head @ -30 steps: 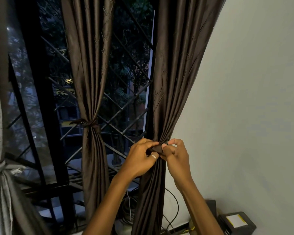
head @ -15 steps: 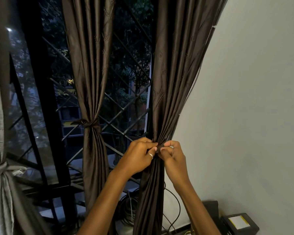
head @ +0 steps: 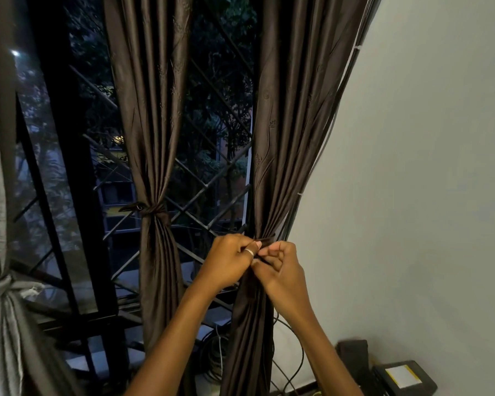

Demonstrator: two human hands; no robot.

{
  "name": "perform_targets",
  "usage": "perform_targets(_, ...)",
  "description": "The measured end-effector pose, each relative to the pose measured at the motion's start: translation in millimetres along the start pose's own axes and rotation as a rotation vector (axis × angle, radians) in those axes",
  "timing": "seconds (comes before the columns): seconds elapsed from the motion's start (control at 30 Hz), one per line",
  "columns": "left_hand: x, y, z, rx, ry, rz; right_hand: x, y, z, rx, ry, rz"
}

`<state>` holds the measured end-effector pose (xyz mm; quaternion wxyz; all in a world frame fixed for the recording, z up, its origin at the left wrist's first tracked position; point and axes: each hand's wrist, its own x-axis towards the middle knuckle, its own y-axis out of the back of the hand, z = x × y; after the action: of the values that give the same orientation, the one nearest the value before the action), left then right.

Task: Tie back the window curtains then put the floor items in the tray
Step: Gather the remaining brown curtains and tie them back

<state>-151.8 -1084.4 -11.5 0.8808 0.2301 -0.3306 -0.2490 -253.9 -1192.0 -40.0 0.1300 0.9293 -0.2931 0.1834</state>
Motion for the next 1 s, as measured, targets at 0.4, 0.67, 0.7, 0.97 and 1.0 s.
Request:
perform_targets(0.4,-6,8,10,0.173,0.041,0.025,-11,-12,11,-0.508,0.287,0.127)
perform_targets(0.67,-9,3,16,-0.054,-0.056,-0.053,-12,-9,7,-0.61,0.306,-0.024)
perform_targets(0.7,-9,4,12,-0.152,-0.005,-0.086,-13,-6,5,-0.635,0.318,-0.049)
perform_targets(0.97,-4,3,-15,-0.242,0.148,-0.12,-12,29,-29,-0.875,0.507,-0.05)
perform_targets(1.0,-4,2,-16,-0.223,0.156,-0.132,-9,33,-34,-0.895,0.554,-0.045)
